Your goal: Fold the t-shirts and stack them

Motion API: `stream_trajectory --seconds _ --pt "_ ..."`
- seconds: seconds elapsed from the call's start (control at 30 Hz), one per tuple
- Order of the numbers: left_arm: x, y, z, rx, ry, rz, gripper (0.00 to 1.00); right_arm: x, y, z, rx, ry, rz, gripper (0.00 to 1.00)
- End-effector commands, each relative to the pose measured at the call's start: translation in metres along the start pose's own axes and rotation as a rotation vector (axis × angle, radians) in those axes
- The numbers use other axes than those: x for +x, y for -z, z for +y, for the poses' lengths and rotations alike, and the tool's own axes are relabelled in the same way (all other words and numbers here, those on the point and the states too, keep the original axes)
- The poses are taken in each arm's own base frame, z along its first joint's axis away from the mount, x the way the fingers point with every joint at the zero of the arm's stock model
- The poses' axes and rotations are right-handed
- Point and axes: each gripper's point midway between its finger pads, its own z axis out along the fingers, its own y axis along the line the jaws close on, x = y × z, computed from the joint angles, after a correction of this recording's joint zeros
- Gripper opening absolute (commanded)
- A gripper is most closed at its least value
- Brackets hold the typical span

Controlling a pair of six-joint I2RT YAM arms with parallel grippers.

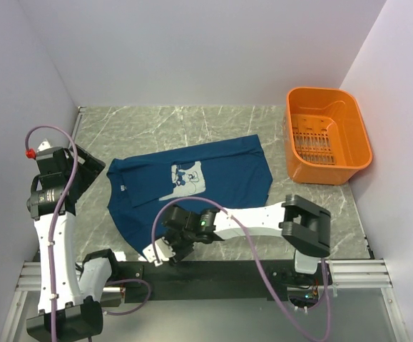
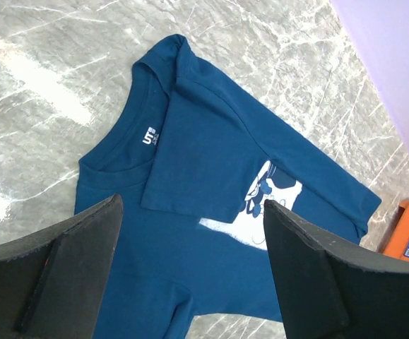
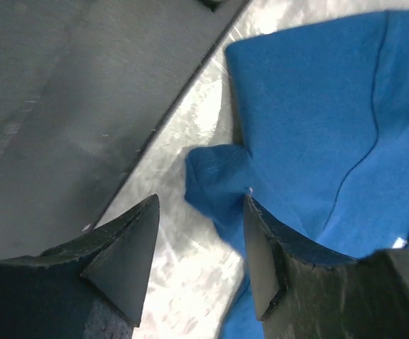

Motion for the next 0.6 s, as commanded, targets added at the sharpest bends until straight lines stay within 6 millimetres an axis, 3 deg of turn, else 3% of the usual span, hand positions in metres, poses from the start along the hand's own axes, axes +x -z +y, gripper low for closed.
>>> stream_trajectory --seconds 0.0,0.17,0.27,0.3,0.4,0.57 --pt "-0.009 0.009 -0.004 0.015 -0.025 -0.044 0.86 -0.011 -0.006 -0.031 0.086 0.045 0.001 0.57" --pt "-0.004 0.008 -0.005 0.034 -0.021 -0.034 0.86 0.002 -0.021 -0.033 0.085 0.032 0.046 0.52" --pt "-0.004 0.008 -0.004 0.038 -0.025 -0.035 0.86 0.001 -0.018 -0.034 0.099 0.003 0.036 0.32" --pt "-0.003 0.008 -0.005 0.043 -0.028 -0.033 0.86 -0.001 -0.015 -0.036 0.109 -0.023 0.029 0.17" --pt "0.001 0.006 -0.01 0.079 -0.039 -0.022 0.85 -0.008 0.006 -0.054 0.154 -0.128 -0.035 0.0" --pt "0.011 0.0 -0.02 0.158 -0.06 0.018 0.85 -0.007 0.042 -0.087 0.148 -0.396 -0.165 0.0"
